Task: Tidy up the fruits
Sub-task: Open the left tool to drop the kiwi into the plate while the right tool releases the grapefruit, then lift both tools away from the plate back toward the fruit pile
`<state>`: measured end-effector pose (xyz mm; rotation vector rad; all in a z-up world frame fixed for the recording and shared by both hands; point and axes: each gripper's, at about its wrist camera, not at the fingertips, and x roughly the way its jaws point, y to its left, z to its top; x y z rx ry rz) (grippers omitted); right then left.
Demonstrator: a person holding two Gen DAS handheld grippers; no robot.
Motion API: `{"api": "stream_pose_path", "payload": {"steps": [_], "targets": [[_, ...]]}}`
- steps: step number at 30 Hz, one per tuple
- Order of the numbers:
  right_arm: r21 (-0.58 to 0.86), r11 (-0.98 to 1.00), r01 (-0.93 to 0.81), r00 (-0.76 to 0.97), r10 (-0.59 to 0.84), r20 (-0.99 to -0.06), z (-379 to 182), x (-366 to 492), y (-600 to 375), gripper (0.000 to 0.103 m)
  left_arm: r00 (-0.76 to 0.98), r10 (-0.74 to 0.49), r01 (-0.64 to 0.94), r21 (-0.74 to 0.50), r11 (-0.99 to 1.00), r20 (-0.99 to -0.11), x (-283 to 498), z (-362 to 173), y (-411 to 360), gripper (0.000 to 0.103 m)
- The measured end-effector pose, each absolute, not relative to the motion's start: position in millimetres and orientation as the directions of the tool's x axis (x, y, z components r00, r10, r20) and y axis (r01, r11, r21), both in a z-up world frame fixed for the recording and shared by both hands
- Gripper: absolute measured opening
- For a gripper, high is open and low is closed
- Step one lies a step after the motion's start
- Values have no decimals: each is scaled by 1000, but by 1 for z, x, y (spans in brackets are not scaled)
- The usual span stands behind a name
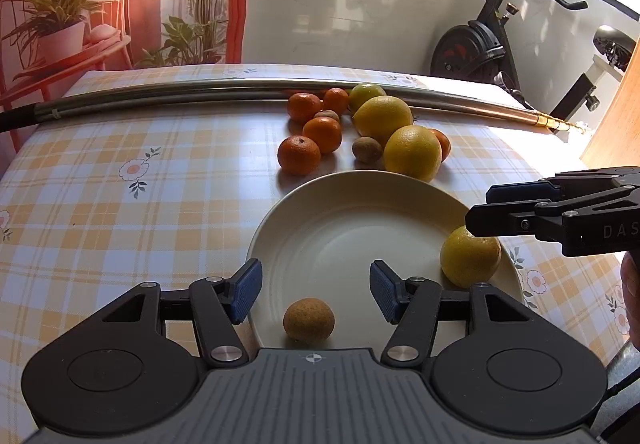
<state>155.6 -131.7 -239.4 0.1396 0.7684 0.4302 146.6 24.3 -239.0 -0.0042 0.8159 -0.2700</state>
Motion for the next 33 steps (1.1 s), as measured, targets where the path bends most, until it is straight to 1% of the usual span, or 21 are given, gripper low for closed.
{"api": "stream_pose_path", "payload": {"steps": [1, 2, 3, 4, 5, 8, 9, 13, 17, 19, 22, 26, 29, 33], "targets": [[265, 912, -313, 657, 409, -633, -236, 155, -134, 53, 659, -244, 237, -112, 965, -711, 147, -236, 25, 75], [252, 921, -298, 678, 390, -623, -233, 155, -136, 56, 670, -236, 232, -104, 967, -704, 147, -233, 25, 81], [241, 928, -284, 697, 373, -613, -230, 154, -139, 57, 681, -228, 227, -96, 969, -696, 147, -231, 25, 89], [235, 932, -275, 711, 362, -603, -226, 154, -141, 61, 697, -219, 222, -86, 971, -683, 146, -227, 26, 93], [230, 936, -265, 727, 351, -590, -223, 153, -144, 66, 710, -207, 215, -73, 974, -673, 146, -225, 27, 94], [222, 946, -235, 768, 321, -555, -214, 151, -152, 77, 727, -150, 165, -41, 985, -670, 150, -219, 31, 95], [222, 948, -228, 777, 314, -546, -212, 151, -155, 78, 727, -143, 154, -45, 987, -671, 151, -219, 34, 95], [214, 954, -210, 798, 293, -527, -206, 150, -161, 94, 714, -144, 120, -84, 989, -686, 155, -219, 44, 97], [198, 955, -219, 798, 292, -527, -205, 147, -160, 102, 725, -120, 97, -72, 993, -678, 155, -217, 49, 100], [192, 956, -222, 797, 291, -530, -206, 147, -159, 102, 736, -112, 95, -62, 994, -668, 155, -216, 49, 103], [191, 955, -225, 790, 293, -538, -208, 147, -155, 103, 750, -107, 91, -58, 994, -652, 154, -213, 50, 103], [189, 960, -208, 794, 278, -540, -208, 148, -156, 103, 745, -179, 114, -142, 983, -642, 156, -209, 55, 103], [186, 964, -188, 801, 260, -539, -208, 149, -159, 103, 753, -190, 108, -167, 980, -630, 158, -207, 57, 103], [193, 965, -175, 803, 254, -539, -209, 151, -163, 103, 755, -173, 112, -136, 984, -633, 164, -204, 57, 103]]}}
